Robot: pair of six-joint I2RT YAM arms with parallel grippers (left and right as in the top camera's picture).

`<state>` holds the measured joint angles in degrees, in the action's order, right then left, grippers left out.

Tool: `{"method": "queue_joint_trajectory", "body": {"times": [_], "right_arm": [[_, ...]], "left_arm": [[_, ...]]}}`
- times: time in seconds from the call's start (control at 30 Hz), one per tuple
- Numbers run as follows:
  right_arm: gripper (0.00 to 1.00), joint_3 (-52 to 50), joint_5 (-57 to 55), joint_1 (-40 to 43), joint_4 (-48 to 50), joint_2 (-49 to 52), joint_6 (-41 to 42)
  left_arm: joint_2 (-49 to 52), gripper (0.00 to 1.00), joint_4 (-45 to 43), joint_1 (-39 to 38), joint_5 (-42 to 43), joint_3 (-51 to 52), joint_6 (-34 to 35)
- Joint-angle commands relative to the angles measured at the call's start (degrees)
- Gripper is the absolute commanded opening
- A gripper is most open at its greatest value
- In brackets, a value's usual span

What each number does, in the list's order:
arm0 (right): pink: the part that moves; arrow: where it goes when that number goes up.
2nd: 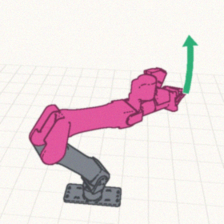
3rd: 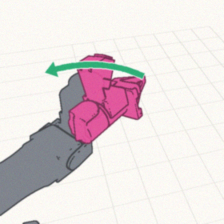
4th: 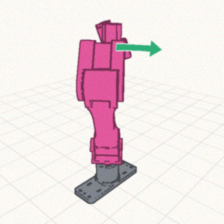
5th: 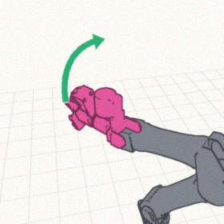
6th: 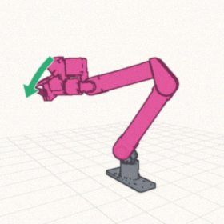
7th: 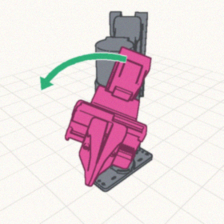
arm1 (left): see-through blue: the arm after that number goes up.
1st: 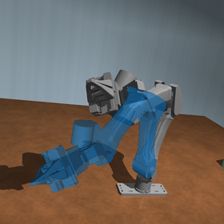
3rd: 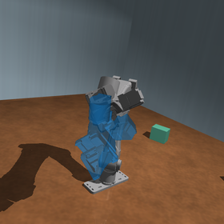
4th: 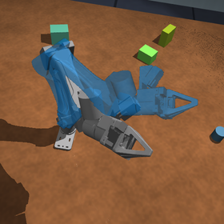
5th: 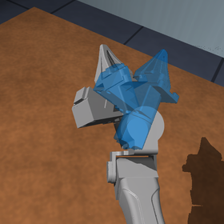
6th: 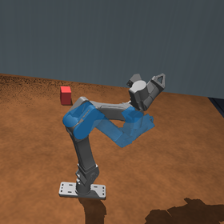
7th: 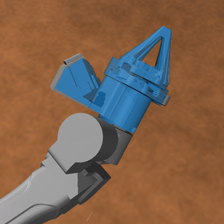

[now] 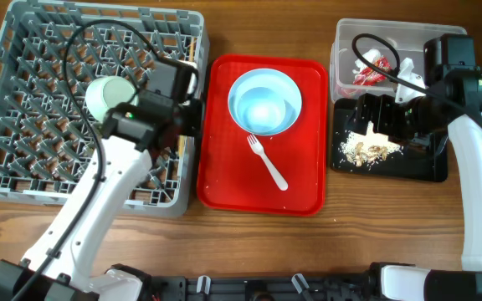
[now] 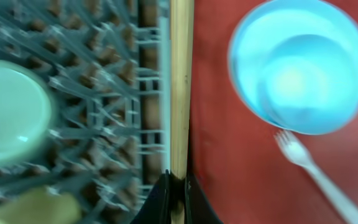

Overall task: Sort waste into correct bins and load items into the dishwasher rack
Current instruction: 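Carry the chopsticks with the left gripper into the dish rack, then reach the left gripper back to the red tray and grasp the white fork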

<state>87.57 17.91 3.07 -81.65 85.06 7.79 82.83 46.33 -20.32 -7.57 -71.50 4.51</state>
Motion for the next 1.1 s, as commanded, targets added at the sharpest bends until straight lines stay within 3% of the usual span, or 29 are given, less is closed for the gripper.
{"method": "queue_joint_trajectory", "body": {"times": [0.0, 0.3, 0.37, 0.43, 0.5, 0.73, 0.83, 0.9, 1.0, 1.07], "right_arm": [[0.99, 0.59, -0.31, 0.17, -0.04, -0.15, -0.22], [0.99, 0.59, -0.31, 0.17, -0.04, -0.15, -0.20], [1.00, 0.59, -0.31, 0.17, -0.04, -0.15, -0.20], [0.99, 0.59, -0.31, 0.17, -0.04, -0.15, -0.17], [1.00, 0.59, -0.31, 0.17, -0.04, -0.15, -0.15], [0.99, 0.59, -0.31, 0.17, -0.04, -0.15, -0.22], [1.00, 0.59, -0.33, 0.17, 0.00, -0.15, -0.22], [0.99, 0.59, -0.31, 0.17, 0.15, -0.15, -0.20], [1.00, 0.59, -0.33, 0.17, 0.20, -0.15, -0.20], [1.00, 0.59, -0.31, 0.17, 0.20, -0.15, -0.20]], "left_arm": [[3.69, 0.04, -1.20, 3.72, -1.70, -0.07, -5.55], [13.27, 0.06, -5.84, 6.08, 0.04, -0.07, -4.92], [13.66, 0.18, -5.84, 6.08, 0.04, -0.07, -4.92], [13.73, 0.22, -5.95, 6.08, 0.04, -0.07, -4.92], [13.73, 0.34, -5.90, 6.08, 0.04, -0.07, -4.90], [9.40, 0.40, -5.84, 4.61, 3.58, -0.20, -3.50], [6.75, 0.41, -5.84, 2.84, 12.26, -0.17, 4.68], [6.49, 0.40, -5.38, 0.59, 18.78, -0.15, 14.32], [7.87, 0.39, -4.76, -4.61, 19.47, 0.28, 24.92], [9.66, 0.41, -4.79, -8.48, 16.70, 0.31, 28.41]]}}
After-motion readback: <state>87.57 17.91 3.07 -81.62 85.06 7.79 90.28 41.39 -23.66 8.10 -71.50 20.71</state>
